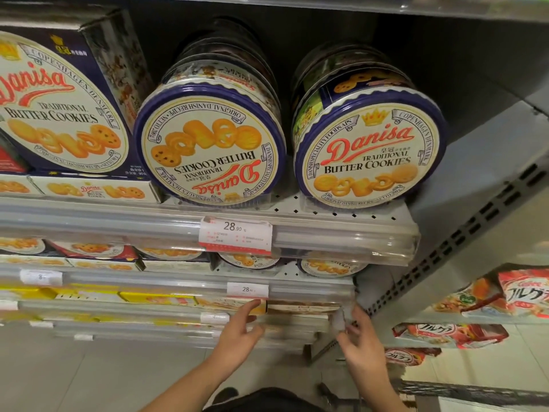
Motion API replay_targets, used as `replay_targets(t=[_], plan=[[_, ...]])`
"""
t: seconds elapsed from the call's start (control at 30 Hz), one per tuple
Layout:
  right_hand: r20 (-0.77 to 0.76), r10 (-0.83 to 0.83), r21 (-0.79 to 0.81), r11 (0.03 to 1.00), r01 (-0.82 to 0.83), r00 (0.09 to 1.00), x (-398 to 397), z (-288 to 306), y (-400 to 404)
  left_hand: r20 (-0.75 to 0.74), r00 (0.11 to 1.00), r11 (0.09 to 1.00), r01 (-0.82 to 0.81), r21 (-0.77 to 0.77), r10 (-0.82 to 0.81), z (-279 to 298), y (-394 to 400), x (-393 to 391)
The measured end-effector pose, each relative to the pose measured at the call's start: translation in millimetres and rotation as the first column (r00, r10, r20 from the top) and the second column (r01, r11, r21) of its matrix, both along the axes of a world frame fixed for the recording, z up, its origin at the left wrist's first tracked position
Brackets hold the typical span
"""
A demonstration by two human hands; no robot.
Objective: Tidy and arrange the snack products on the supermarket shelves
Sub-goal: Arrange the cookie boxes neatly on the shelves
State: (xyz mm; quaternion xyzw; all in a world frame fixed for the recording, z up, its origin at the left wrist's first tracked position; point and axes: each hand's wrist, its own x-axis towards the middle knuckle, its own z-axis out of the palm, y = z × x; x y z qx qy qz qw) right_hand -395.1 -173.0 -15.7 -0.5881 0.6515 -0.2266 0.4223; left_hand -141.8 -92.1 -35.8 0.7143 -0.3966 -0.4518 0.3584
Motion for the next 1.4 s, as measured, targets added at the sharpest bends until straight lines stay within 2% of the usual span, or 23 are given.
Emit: replay_targets(t=[0.1, 0.17, 0.2, 0.27, 0.3, 0.37, 0.47, 0.53, 0.67, 0.77, 0.87, 1.0, 1.13, 1.3, 1.4], plan=[[0.028, 0.047, -0.229, 0.973, -0.039, 0.999, -5.3, 2.2, 14.4, 0.146, 0.989, 0.991, -0.005, -0.133, 0.025, 0.5, 15.3, 2.9], [-0.076, 0.155, -0.373, 0.912, -0.173, 0.985, -6.4, 0.1, 15.6, 0.262, 0.965, 0.977, 0.043, -0.210, 0.014, 5.3, 25.2, 3.6], [-0.169, 0.238, -0.448, 0.846, -0.289, 0.957, -5.2, -0.6, 15.4, 0.331, 0.944, 0.965, 0.081, -0.251, 0.007, 7.9, 29.6, 3.8], [-0.378, 0.396, -0.531, 0.648, -0.546, 0.837, 1.8, -3.2, 12.0, 0.463, 0.886, 0.942, 0.161, -0.293, -0.007, 15.0, 36.3, 3.9], [-0.463, 0.444, -0.511, 0.573, -0.640, 0.767, 7.8, -2.8, 10.6, 0.510, 0.860, 0.937, 0.191, -0.293, -0.015, 18.3, 38.8, 3.7], [-0.590, 0.457, -0.437, 0.512, -0.739, 0.665, 17.4, -6.0, 7.4, 0.604, 0.797, 0.931, 0.239, -0.276, -0.026, 21.4, 43.1, 4.3], [-0.701, 0.437, -0.304, 0.531, -0.791, 0.563, 23.2, -10.8, 4.2, 0.760, 0.648, 0.936, 0.298, -0.187, -0.054, 23.5, 51.9, 10.1], [-0.735, 0.428, -0.261, 0.537, -0.802, 0.526, 23.6, -15.7, 5.8, 0.827, 0.558, 0.951, 0.288, -0.115, -0.069, 24.2, 58.9, 17.8], [-0.719, 0.384, -0.285, 0.597, -0.750, 0.579, 32.6, -15.9, 13.3, 0.878, 0.478, 0.988, 0.125, -0.086, 0.016, 27.0, 70.2, 37.3], [-0.732, 0.363, -0.269, 0.624, -0.733, 0.577, 43.6, -11.1, 19.0, 0.890, 0.453, 0.999, -0.002, -0.047, 0.043, 29.0, 79.1, 61.5], [-0.763, 0.338, -0.239, 0.645, -0.726, 0.551, 52.6, -4.0, 23.4, 0.884, 0.464, 0.996, -0.088, -0.006, 0.046, 29.4, 88.7, 90.6], [-0.795, 0.314, -0.192, 0.681, -0.706, 0.519, 59.3, -0.6, 24.7, 0.884, 0.464, 0.992, -0.123, 0.004, 0.055, 27.2, 94.7, 120.2], [-0.799, 0.285, -0.157, 0.750, -0.642, 0.529, 78.0, 5.1, 33.3, 0.894, 0.447, 0.995, -0.097, 0.017, 0.028, 20.5, 100.5, 152.9], [-0.731, 0.250, -0.144, 0.853, -0.501, 0.635, 113.1, 10.6, 56.9, 0.893, 0.450, 0.998, -0.043, 0.045, -0.021, 11.0, 111.0, 197.7], [-0.663, 0.258, -0.232, 0.822, -0.521, 0.703, 150.4, 25.3, 84.9, 0.895, 0.440, 0.997, 0.044, 0.056, -0.070, 6.9, 119.9, 224.2]])
